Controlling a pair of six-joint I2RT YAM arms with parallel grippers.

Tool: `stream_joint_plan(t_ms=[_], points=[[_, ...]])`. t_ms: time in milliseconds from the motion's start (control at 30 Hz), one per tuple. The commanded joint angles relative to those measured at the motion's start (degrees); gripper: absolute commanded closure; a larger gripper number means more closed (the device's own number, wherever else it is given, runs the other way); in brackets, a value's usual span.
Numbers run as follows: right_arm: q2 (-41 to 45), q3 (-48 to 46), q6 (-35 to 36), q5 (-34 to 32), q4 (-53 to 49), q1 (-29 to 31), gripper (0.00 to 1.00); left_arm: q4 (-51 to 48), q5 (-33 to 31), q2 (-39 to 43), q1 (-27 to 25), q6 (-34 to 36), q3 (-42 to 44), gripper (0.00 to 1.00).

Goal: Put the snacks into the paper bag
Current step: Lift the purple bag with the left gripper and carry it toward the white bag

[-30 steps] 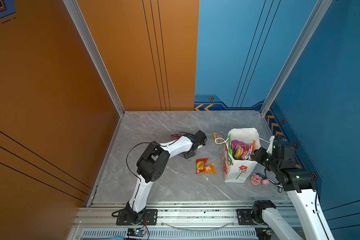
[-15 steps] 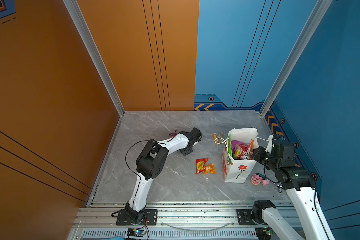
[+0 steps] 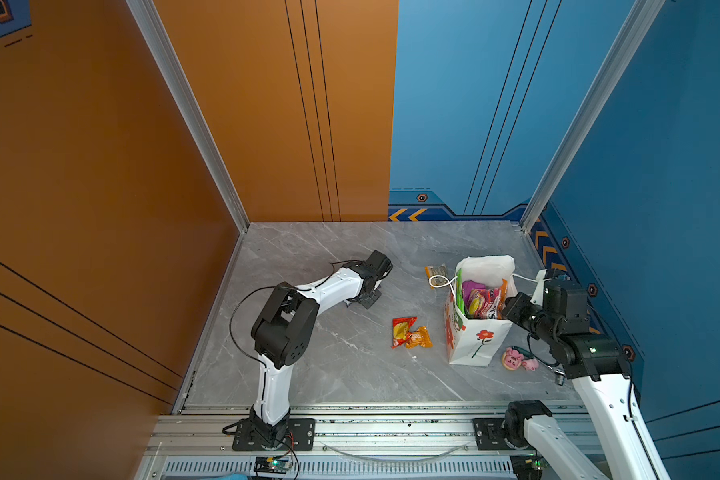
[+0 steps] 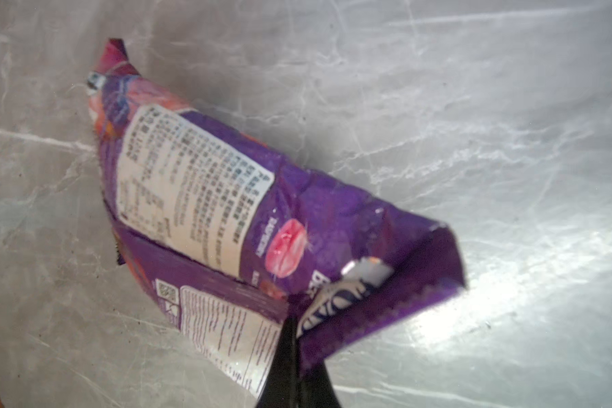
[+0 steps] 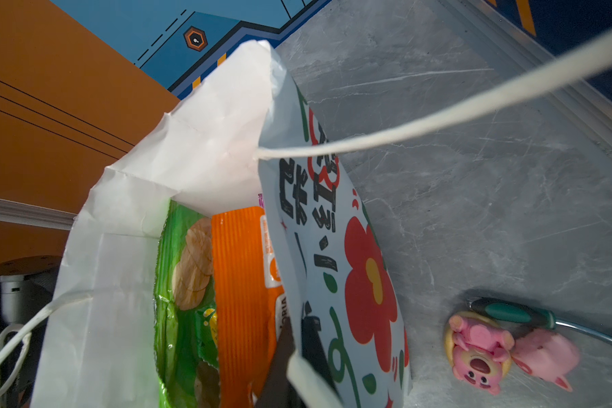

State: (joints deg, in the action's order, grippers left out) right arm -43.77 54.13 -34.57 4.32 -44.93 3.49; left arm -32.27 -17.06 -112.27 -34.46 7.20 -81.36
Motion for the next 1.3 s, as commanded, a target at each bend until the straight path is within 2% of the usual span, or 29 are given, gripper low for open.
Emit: stream_joint_plan(t_ms=[0,267,500,767,933,1267], points=[[0.0,-1.0,-0.4,0.3,1.0,0.2,0.94,2.9,3.6,5.0,0.4,-6.2,2.6,1.0],[0.3,-1.3,-0.8,0.3,1.2,0.2,0.94,6.9,8.4,12.9,1.9,-14.2,8.4,1.0],[0.2,-1.1,-0.9,0.1,1.1,0.2,0.94,7.8,12.6,18.2,2.6,-27.1,11.8,1.0],[0.1,-1.6,-1.1,0.3,1.6,0.2,0.94,19.0,15.9,30.6,2.6,-41.9,24.5,1.0],[0.0,-1.6,-1.5,0.6,2.0,0.3,0.94,19.4,13.5,35.2,0.6,-47.0,27.7,1.0],[0.9,-1.6,-1.9,0.8,1.7,0.5,0.94,19.7,6.1,41.6,-5.0,-51.8,30.6,1.0]])
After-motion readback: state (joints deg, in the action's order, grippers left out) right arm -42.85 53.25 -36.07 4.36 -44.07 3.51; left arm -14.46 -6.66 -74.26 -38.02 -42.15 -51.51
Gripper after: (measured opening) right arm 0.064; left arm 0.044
